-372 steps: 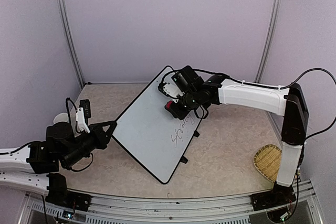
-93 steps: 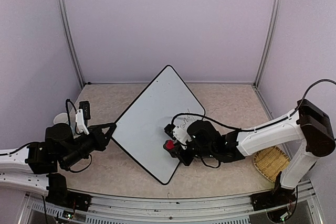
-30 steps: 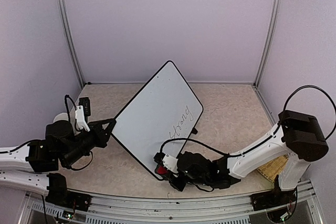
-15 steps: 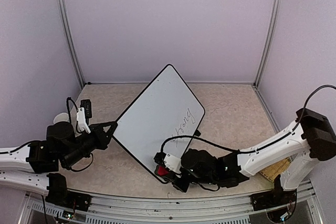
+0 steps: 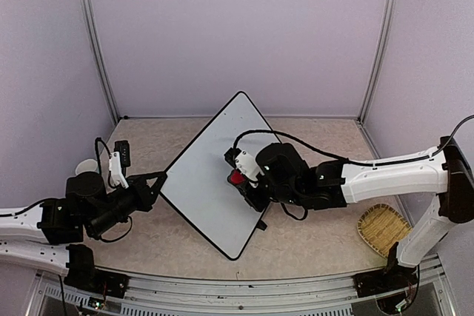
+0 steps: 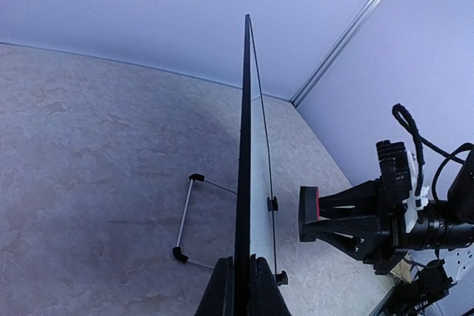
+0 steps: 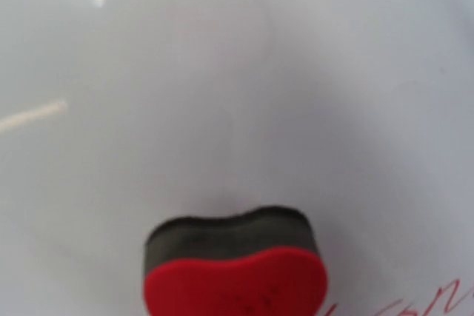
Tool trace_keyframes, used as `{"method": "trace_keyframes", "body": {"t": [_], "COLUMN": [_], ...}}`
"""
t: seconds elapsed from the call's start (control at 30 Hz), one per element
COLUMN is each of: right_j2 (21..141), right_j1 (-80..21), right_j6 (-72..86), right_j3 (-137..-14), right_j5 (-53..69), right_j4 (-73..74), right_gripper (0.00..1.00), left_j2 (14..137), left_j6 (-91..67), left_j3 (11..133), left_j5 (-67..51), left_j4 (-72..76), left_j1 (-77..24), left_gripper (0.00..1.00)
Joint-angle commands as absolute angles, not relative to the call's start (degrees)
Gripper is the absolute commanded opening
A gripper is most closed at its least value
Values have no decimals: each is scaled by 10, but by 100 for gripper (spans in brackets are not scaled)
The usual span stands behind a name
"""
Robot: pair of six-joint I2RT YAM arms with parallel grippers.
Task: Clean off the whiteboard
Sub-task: Erase the whiteboard at the center of the board.
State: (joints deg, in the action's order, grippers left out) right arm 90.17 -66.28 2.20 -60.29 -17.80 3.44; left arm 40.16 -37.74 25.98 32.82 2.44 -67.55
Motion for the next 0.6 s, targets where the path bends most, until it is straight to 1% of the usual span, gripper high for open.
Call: {"method": "trace_keyframes", "body": {"t": [0.0,0.2,0.57], "right_j2": [948,991,1029], "right_j1": [-652,-638,-629], "right_j6": [-15,-19,-20], "right_j3": [-647,-659,-641], "right_j5": [-168,-168,-162], "right_j4": [123,142,167], "right_gripper": [21,22,21], "left_j2": [416,410,400], "left_j6": [-360,-361,-362], "left_j3": [244,242,233], "left_j5": [274,273,277], "left_j4": [-19,-24,-24], "left_j1": [-687,-687,-687], "left_gripper": [0,0,0]}}
